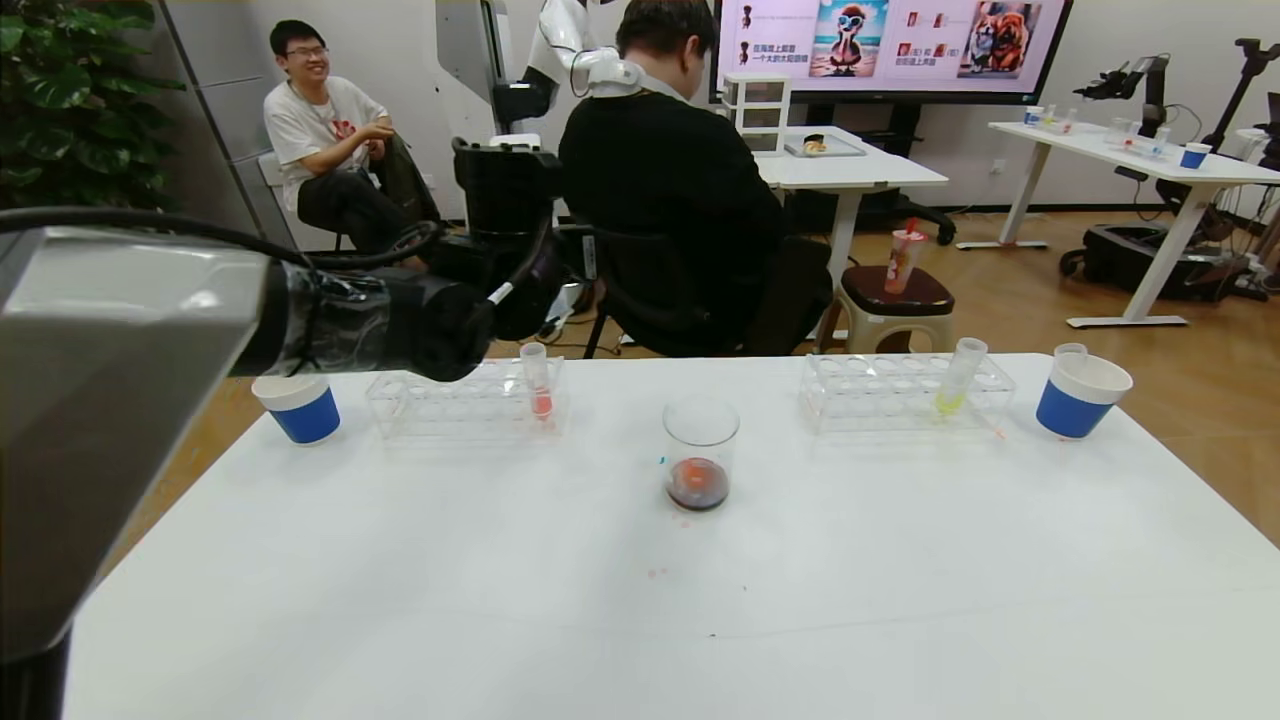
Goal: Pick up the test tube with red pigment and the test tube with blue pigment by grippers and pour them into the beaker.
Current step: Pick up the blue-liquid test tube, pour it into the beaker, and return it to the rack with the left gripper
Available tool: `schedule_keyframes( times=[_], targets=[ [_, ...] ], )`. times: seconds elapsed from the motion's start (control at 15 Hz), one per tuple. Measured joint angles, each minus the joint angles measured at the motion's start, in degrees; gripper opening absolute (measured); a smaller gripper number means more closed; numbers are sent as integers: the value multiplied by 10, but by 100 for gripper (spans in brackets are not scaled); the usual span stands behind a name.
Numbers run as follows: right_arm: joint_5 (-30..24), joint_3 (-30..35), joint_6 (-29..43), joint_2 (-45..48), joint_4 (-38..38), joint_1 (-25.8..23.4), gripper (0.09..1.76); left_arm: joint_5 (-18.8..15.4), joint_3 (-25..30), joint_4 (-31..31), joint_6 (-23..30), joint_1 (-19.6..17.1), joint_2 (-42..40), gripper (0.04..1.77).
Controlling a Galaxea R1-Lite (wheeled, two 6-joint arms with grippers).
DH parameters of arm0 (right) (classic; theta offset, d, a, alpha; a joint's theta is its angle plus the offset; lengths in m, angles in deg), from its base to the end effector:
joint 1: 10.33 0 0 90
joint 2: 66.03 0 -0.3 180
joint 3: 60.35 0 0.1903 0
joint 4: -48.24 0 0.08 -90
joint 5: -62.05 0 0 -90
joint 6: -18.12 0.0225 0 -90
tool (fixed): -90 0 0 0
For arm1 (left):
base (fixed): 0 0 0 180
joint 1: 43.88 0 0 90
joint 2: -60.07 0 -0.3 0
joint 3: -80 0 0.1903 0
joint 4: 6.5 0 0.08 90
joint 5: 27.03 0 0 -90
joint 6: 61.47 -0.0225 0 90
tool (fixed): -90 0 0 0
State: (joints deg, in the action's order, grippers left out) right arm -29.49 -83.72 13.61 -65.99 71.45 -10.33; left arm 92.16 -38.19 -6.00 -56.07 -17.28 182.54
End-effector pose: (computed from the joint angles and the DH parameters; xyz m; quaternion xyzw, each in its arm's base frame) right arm -0.0229 0.0006 0.0758 -0.0394 -0.0023 0.0134 0.9991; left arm 0.4074 -0.1917 0.2306 -0.0276 0.0358 0.0243 0.9987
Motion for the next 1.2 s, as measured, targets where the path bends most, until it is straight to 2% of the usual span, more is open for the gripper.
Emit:
schedule_keyframes(
  times=[0.07,0.2,0.33,0.53,0.73,0.8,1.2],
  targets=[
    [0,0,0,0,0,0,173,-18,31,-10,-8,-12,-14,53],
    [0,0,0,0,0,0,173,-42,89,-68,-17,-50,-42,53],
    [0,0,0,0,0,0,173,-65,139,-106,-37,-108,-65,53],
    [0,0,0,0,0,0,173,-126,192,-140,-50,-209,-91,53],
    [0,0,0,0,0,0,173,-159,211,-148,-49,-297,-96,53],
    [0,0,0,0,0,0,173,-165,212,-154,-47,-316,-92,53],
    [0,0,0,0,0,0,173,-164,202,-200,-45,-382,-34,53]
  ],
)
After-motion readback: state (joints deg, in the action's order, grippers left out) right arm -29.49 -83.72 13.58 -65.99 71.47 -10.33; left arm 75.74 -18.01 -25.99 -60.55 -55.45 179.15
